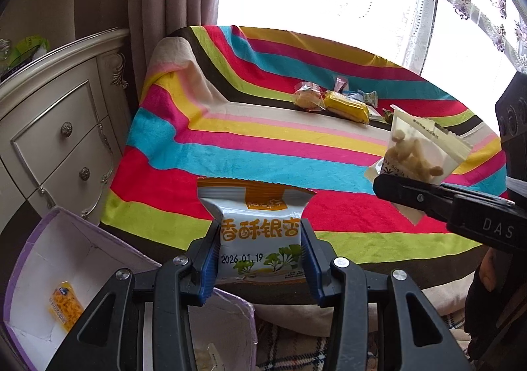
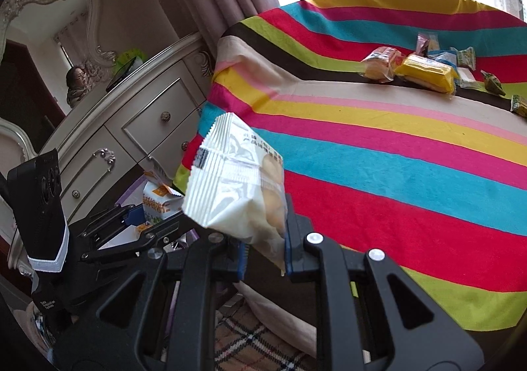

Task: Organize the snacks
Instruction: 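Carry both packets to the purple-rimmed white box and open both tools over it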

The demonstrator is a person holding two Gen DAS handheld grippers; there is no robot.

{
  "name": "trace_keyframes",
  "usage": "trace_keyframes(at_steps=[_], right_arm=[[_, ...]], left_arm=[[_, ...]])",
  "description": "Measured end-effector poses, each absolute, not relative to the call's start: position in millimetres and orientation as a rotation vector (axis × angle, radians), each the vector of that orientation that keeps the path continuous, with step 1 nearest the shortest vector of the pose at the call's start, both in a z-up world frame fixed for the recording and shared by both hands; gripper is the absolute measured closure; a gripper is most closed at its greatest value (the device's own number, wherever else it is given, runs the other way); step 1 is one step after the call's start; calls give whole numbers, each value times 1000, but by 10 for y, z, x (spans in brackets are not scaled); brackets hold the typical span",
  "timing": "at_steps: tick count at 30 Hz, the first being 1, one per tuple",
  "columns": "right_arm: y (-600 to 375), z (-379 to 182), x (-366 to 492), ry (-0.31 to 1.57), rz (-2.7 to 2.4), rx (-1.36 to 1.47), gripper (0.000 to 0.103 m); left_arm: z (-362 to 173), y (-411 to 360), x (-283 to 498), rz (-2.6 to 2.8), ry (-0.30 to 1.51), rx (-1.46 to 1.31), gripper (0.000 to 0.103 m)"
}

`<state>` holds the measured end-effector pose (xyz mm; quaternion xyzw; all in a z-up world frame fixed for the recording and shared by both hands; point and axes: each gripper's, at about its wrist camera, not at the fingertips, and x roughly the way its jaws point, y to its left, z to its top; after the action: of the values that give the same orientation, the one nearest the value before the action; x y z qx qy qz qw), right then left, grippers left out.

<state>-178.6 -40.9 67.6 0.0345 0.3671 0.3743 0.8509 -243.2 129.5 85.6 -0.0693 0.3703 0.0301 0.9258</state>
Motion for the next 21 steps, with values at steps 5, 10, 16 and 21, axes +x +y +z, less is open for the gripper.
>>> trace_keyframes(at_steps=[5, 10, 16, 21], right_arm=[[-168, 717, -1938, 769, 854, 21, 83], [84, 735, -2105, 764, 921, -44, 83], [338, 712, -2281, 766, 992, -111, 83], [558, 670, -2423, 773, 1040, -170, 83]], left_arm=[[853, 1512, -2542, 106, 765, -159, 58], [846, 1765, -2666, 162, 766, -191, 58], [790, 2078, -2818, 228, 772, -245, 58], [727, 2314, -2952, 282, 777, -277, 58]])
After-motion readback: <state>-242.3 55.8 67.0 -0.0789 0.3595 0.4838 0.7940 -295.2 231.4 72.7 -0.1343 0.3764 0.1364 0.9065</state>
